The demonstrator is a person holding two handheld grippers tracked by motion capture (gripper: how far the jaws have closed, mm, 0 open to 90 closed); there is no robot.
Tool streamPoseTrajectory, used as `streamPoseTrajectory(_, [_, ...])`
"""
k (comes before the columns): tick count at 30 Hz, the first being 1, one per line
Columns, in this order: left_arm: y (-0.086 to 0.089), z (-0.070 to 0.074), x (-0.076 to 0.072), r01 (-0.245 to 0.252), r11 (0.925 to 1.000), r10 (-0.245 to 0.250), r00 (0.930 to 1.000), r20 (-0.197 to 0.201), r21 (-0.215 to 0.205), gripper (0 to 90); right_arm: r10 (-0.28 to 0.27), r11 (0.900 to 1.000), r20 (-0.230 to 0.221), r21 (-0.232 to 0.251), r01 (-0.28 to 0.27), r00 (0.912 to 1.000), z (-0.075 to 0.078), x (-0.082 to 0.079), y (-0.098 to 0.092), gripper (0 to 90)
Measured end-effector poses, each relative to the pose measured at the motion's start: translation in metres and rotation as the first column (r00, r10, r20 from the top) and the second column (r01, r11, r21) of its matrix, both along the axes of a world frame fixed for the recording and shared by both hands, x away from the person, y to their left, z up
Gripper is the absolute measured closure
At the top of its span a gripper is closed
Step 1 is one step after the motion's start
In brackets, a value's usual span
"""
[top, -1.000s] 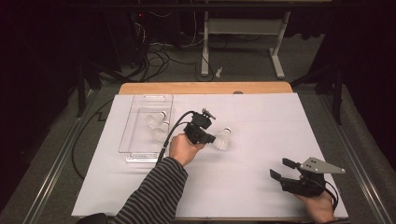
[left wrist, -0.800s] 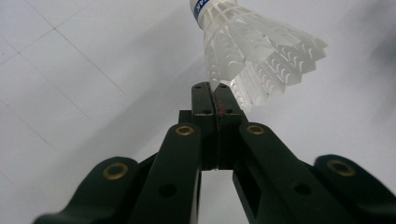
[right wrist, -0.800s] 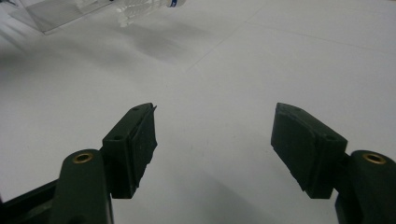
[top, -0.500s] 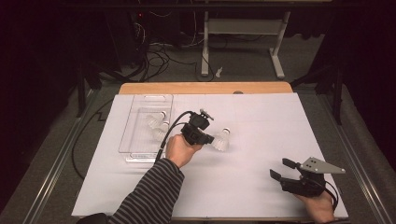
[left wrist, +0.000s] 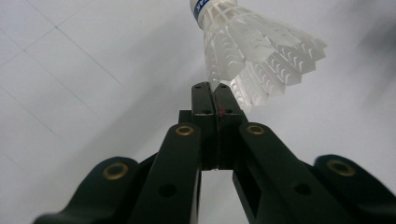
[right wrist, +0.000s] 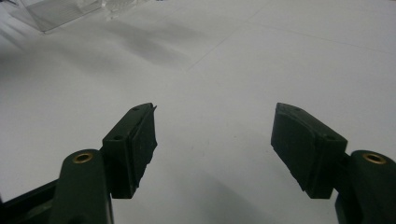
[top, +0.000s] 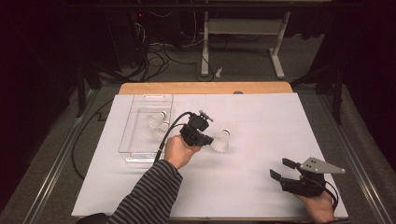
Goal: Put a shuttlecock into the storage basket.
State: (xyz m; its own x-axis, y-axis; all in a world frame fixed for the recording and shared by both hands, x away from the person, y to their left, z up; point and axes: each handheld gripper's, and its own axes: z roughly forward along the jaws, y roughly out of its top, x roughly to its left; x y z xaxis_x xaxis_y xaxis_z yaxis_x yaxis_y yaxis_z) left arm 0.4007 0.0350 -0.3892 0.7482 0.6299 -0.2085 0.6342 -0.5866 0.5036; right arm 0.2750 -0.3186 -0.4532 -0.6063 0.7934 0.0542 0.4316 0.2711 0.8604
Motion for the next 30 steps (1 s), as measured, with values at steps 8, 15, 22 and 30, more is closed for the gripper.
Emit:
streamPoseTrajectory(8, [0.005,0.002,-0.003,0.0,1.0,0.0,1.0,0.003,0.001,90.0,-0.001,1.0,0.0,-0.001,0.001,1.0,0.0,0.0,0.0,31.5])
streamPoseTrajectory(15, [0.009,0.003,-0.005,-0.002,1.0,0.002,1.0,0.008,0.0,90.0,-0.001,1.0,0.0,-0.001,0.001,1.0,0.0,0.0,0.0,31.4])
streamPoseTrajectory(22, [0.013,0.005,-0.007,-0.002,1.0,0.002,0.9999,0.017,0.002,90.0,-0.001,1.0,0.0,-0.001,0.001,1.0,0.0,0.0,0.0,31.4])
streamPoseTrajectory(30, [0.017,0.009,-0.008,-0.006,1.0,0.006,0.9998,0.02,0.002,90.0,-0.001,1.0,-0.001,-0.002,0.001,1.0,0.0,0.0,0.001,31.5])
